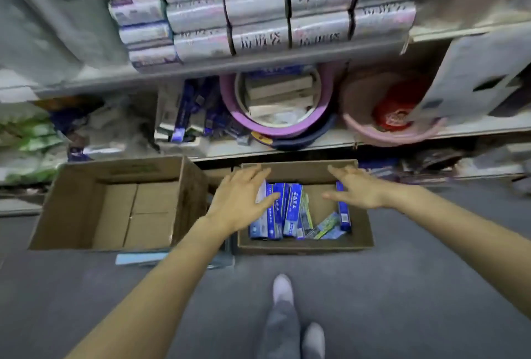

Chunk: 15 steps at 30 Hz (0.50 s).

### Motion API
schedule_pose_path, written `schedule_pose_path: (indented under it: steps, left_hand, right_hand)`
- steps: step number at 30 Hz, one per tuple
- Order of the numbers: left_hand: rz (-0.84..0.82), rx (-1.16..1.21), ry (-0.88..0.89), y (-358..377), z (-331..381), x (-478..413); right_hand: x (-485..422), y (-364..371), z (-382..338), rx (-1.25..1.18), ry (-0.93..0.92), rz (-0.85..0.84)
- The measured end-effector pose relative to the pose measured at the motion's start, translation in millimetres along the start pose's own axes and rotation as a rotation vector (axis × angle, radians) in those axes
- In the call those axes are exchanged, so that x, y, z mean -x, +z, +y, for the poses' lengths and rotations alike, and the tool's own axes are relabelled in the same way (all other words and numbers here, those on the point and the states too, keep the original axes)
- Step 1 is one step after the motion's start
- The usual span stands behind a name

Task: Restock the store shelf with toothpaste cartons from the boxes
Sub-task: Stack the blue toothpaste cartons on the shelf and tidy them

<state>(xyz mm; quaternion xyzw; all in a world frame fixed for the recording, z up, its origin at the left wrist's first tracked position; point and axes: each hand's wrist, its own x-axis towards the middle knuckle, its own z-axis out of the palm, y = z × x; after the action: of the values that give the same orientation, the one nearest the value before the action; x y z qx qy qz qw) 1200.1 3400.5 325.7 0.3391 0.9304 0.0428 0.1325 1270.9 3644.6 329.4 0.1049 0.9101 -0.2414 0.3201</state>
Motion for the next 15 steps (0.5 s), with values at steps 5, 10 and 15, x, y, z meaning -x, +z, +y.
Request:
schedule_pose_path:
  steps: [5,10,15]
  left_hand:
    - [-0.019,0.123,-0.181,100.6,-50.0,6.1]
    - [0.064,0.350,-0.413,177.5,-89.5,-16.2]
    - [0.049,0.561,-0.296,236.6,-80.5,-60.0]
  right_hand:
    - [-73.5,95.3,16.1,-0.174,0.031,-0.116]
    - [-149.9,181.4,31.8,-0.426,0.108,-0.151]
    - [-216.0,221.7,45.9,-0.763,0.288,-0.126]
